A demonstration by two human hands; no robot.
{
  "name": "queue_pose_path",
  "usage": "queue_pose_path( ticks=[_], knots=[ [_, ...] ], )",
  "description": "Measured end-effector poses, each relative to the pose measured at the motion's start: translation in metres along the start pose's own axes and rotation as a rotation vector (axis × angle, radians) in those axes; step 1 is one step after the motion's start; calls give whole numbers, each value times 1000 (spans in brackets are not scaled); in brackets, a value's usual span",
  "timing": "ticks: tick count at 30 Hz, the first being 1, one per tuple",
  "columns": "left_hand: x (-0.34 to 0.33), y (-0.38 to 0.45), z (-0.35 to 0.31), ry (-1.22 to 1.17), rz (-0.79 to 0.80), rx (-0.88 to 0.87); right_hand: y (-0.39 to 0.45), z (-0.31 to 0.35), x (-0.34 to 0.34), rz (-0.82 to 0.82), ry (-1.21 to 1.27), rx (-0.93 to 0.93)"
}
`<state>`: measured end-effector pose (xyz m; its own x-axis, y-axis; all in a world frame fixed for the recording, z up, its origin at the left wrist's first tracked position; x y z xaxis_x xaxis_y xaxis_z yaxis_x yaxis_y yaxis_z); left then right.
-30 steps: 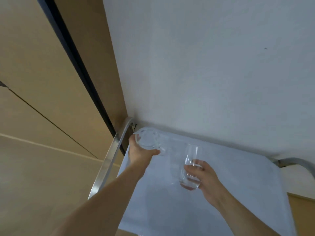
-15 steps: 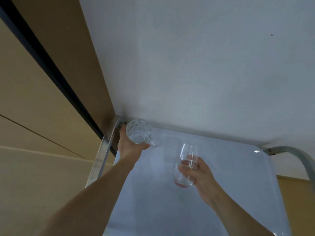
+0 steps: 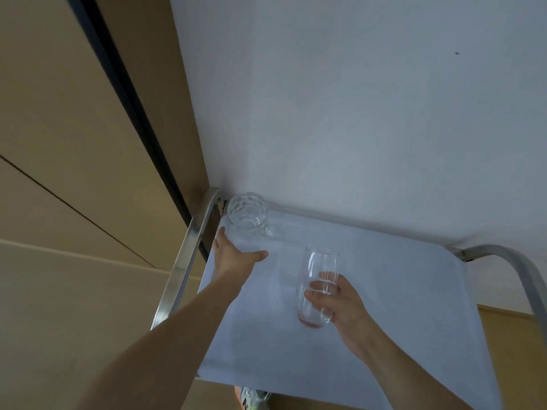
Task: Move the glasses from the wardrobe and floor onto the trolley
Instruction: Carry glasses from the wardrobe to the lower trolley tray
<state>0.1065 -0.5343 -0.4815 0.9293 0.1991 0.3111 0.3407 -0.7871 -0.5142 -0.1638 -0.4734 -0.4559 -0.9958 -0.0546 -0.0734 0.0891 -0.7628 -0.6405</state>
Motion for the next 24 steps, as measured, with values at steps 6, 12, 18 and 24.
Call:
queue_pose_path(
  ticks=[6, 12, 18, 24],
  knots=[
    [0, -52, 9, 75, 52, -71, -33, -3, -3, 44, 9, 70],
    [9, -129, 5, 310, 44, -190, -88, -25, 7, 94, 37, 124],
    [19, -216, 24, 567, 31, -307, -140, -58, 12, 153, 56, 164],
    [31, -265, 83, 612, 20, -267, -170, -105, 2, 190, 52, 132]
  ],
)
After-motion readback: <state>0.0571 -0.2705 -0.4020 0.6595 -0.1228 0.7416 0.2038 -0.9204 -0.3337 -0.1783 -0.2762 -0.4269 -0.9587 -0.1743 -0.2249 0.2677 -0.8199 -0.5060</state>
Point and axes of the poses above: each hand's wrist, its own y-axis towards the middle knuckle, its own x-axis out of the back of the hand, z = x × y, the point moved 8 cm from there along y, towards the middle knuckle, and after that the axes turned 5 degrees about z, right-handed, at the moved point
